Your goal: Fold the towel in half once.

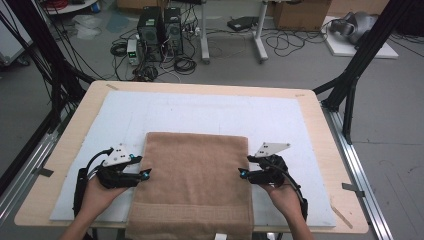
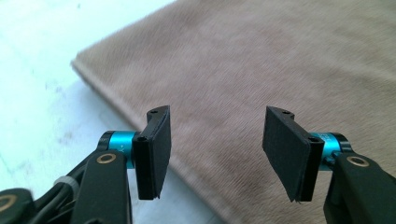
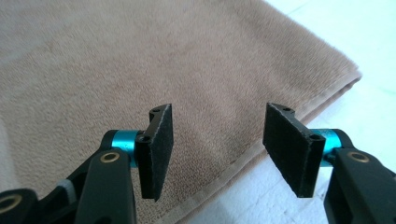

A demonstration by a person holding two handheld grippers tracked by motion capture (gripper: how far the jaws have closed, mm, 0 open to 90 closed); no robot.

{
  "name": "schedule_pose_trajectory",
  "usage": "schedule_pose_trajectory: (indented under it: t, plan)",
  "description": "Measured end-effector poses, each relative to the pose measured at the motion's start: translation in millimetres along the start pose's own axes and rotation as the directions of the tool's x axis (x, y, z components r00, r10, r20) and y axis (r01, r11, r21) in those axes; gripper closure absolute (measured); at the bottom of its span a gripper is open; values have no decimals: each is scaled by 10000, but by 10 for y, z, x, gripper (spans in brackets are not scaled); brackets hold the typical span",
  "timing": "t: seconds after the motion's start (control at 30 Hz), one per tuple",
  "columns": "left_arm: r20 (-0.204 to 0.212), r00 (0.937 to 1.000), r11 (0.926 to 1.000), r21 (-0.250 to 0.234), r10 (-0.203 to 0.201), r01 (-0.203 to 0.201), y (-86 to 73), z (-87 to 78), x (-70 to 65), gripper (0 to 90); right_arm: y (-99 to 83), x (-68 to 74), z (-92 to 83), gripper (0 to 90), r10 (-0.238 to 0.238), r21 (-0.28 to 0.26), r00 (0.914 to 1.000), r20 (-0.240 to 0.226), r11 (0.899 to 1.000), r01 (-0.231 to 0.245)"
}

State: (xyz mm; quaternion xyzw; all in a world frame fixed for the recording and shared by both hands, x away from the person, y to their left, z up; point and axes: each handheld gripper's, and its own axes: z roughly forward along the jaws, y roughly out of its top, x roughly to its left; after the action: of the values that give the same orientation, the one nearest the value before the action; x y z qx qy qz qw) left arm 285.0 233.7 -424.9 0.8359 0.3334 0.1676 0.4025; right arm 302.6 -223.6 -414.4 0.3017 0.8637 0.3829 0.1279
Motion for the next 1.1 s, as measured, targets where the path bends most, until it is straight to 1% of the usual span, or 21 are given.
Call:
schedule_pose_trajectory:
  t: [0.03, 0.13, 0.2, 0.27, 0.4, 0.47, 0.53, 0.6, 0.7, 0.73, 0.83, 0.9, 0.97, 1.0, 1.03, 1.1]
  plan:
    - [-62, 9999, 9999, 94, -93, 94, -20, 12, 21, 413, -8, -7, 18, 415, -45, 46, 10000, 43, 10000, 45]
    - [-50, 9993, 9988, 322, -372, 373, -48, 37, 77, 412, -41, -36, 62, 399, 178, 187, 9998, 63, 9997, -179]
    - [-37, 9990, 9976, 516, -452, 453, -46, 61, 100, 414, -69, -65, 98, 397, 325, 288, 9994, 82, 9990, -328]
    - [179, 9976, 9953, 708, -676, 662, -44, 91, 121, 460, -99, -93, 137, 396, 499, 400, 9987, 141, 9979, -505]
    - [242, 9971, 9920, 1049, -728, 698, -42, 148, 134, 460, -144, -107, 194, 408, 696, 543, 9975, 90, 9961, -700]
    - [309, 9958, 9901, 1136, -864, 824, -38, 166, 144, 462, -155, -112, 210, 433, 718, 570, 9974, -6, 9958, -717]
    - [372, 9942, 9883, 1190, -1009, 959, -35, 180, 155, 469, -162, -127, 223, 463, 884, 605, 9959, -168, 9944, -872]
    - [367, 9941, 9872, 1262, -1025, 971, -23, 189, 156, 482, -164, -133, 226, 487, 1031, 610, 9944, -209, 9929, -1017]
    - [253, 9925, 9824, 1477, -1195, 1145, 15, 202, 157, 524, -150, -157, 230, 535, 1153, 703, 9929, -303, 9911, -1130]
    - [216, 9932, 9821, 1528, -1144, 1098, 28, 210, 153, 537, -141, -168, 231, 553, 1133, 760, 9930, -340, 9910, -1105]
    - [166, 9944, 9810, 1662, -1042, 1001, 60, 227, 141, 595, -111, -196, 246, 631, 1130, 879, 9923, -502, 9902, -1083]
    - [275, 9937, 9818, 1598, -1089, 1032, 68, 244, 126, 669, -96, -211, 258, 663, 1130, 926, 9915, -637, 9899, -1069]
    - [486, 9922, 9811, 1623, -1149, 1056, 76, 253, 127, 732, -84, -222, 264, 693, 1201, 1005, 9900, -742, 9886, -1124]
    - [547, 9914, 9800, 1670, -1188, 1082, 80, 254, 129, 764, -78, -223, 269, 734, 1218, 1025, 9888, -860, 9883, -1128]
    - [585, 9901, 9794, 1645, -1278, 1167, 80, 260, 130, 779, -77, -223, 275, 770, 1258, 1039, 9865, -1044, 9879, -1150]
    - [652, 9889, 9780, 1702, -1334, 1207, 82, 257, 140, 794, -73, -227, 283, 791, 1260, 1012, 9852, -1162, 9883, -1145]
